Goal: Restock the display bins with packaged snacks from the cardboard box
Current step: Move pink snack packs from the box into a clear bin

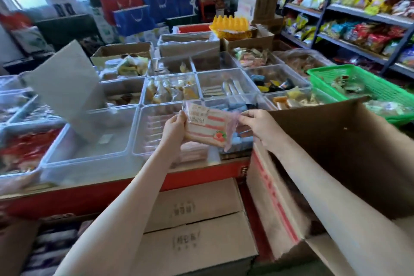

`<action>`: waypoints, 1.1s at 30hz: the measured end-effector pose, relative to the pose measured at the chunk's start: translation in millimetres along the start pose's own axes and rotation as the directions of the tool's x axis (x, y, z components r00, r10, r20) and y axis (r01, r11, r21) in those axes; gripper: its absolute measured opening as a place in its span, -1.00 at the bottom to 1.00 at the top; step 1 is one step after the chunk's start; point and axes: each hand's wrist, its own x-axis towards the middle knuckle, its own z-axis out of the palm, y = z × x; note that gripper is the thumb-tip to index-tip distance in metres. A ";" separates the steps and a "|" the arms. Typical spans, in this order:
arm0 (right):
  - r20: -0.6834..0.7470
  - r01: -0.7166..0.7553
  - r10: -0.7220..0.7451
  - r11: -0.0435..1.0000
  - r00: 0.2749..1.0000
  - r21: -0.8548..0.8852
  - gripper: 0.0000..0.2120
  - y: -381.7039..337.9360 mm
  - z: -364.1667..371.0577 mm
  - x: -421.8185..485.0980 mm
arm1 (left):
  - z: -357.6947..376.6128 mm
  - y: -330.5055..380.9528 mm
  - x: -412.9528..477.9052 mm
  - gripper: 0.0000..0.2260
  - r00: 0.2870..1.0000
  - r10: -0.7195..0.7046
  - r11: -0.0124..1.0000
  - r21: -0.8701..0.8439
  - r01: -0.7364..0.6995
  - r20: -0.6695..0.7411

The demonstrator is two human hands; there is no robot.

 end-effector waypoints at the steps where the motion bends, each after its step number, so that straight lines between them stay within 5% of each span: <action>1: -0.018 -0.003 0.002 0.998 1.000 -0.063 -0.80 0.2 21.9 20.9 | -19.1 -1.8 19.9 -0.74 0.999 0.016 0.999 0.041 -0.015 -0.029; 8: -0.157 -0.098 0.062 0.967 0.986 -0.237 -0.73 24.7 167.2 181.3 | -118.2 -7.2 172.5 -0.77 0.959 0.078 0.900 0.434 0.050 -0.272; 14: -0.289 -0.146 0.049 0.934 0.956 -0.326 -0.82 46.9 232.4 281.7 | -136.8 -36.0 273.8 -0.77 0.956 0.007 0.865 0.482 0.141 -0.292; 19: -0.150 -0.151 0.106 0.929 0.983 -0.337 -0.81 64.5 258.7 325.6 | -142.0 -68.3 318.7 -0.76 0.966 -0.122 0.916 0.350 0.198 -0.229; 26: 0.122 -0.224 0.274 0.922 0.954 -0.316 -0.34 94.5 279.0 339.0 | -139.5 -76.2 345.8 -0.43 0.978 -0.199 0.914 0.348 0.207 -0.059; 33: 0.056 -0.250 0.286 0.903 0.956 -0.348 -0.31 96.0 271.1 329.1 | -140.3 -70.6 333.5 -0.40 0.985 -0.161 0.891 0.420 0.172 -0.062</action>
